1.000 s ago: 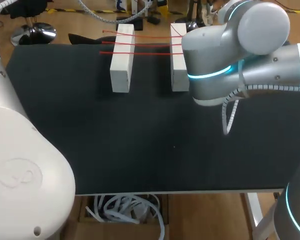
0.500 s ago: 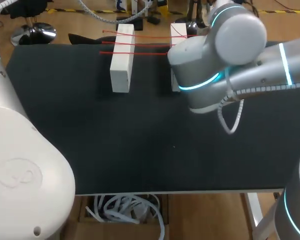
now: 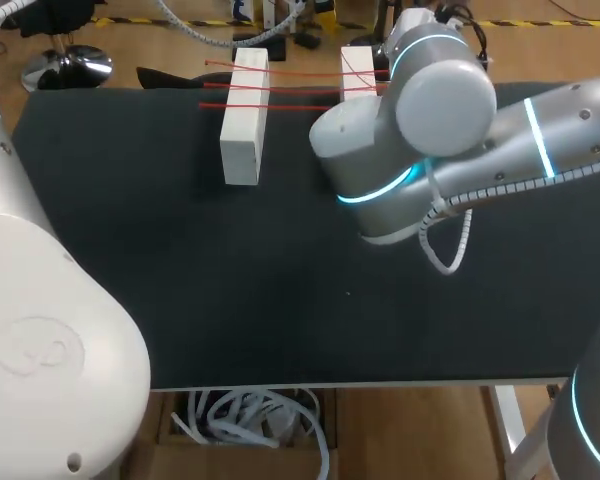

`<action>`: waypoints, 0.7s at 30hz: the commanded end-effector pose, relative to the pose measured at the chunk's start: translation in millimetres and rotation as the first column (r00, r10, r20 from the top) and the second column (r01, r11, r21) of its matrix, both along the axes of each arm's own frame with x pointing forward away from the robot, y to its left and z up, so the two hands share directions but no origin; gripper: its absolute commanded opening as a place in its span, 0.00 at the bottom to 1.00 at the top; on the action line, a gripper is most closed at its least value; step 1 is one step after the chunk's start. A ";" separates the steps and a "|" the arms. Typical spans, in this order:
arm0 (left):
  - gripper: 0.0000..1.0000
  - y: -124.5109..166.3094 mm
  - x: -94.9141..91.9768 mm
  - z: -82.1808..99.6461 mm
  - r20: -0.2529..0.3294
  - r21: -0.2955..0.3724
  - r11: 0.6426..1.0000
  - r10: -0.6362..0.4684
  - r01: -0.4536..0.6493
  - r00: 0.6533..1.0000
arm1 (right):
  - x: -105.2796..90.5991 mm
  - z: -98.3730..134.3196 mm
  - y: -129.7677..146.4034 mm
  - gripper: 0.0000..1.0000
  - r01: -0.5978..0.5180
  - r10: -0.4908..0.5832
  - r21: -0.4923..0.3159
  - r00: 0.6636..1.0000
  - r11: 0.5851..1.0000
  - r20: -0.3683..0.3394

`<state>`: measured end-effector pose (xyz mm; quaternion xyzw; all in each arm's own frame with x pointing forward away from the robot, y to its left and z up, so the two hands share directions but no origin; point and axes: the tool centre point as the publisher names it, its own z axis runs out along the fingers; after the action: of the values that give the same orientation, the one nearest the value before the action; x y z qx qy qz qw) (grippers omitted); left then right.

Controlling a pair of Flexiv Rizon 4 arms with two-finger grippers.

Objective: Grab the tape and strap the tape.

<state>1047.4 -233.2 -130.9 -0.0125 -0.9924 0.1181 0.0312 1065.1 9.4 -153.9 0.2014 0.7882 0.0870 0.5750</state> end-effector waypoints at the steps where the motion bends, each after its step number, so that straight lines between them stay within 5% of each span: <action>1: 0.00 -0.4 0.0 1.2 -0.001 0.004 1.000 0.001 -0.001 1.000 | -2.8 1.1 5.2 0.00 0.012 -0.012 -0.036 1.000 0.999 0.019; 12: 0.00 -0.4 0.0 1.2 -0.001 0.004 1.000 0.001 -0.001 1.000 | 8.9 10.6 0.6 0.00 0.158 -0.150 -0.046 0.978 0.986 0.146; 21: 0.00 -0.4 0.0 1.2 -0.001 0.004 1.000 0.001 -0.001 1.000 | 7.7 6.1 20.1 0.00 0.137 -0.130 -0.045 0.982 0.990 0.138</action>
<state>1047.4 -233.3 -130.8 -0.0126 -0.9924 0.1180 0.0312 1074.4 21.7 -146.0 0.2271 0.7358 0.0479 0.6362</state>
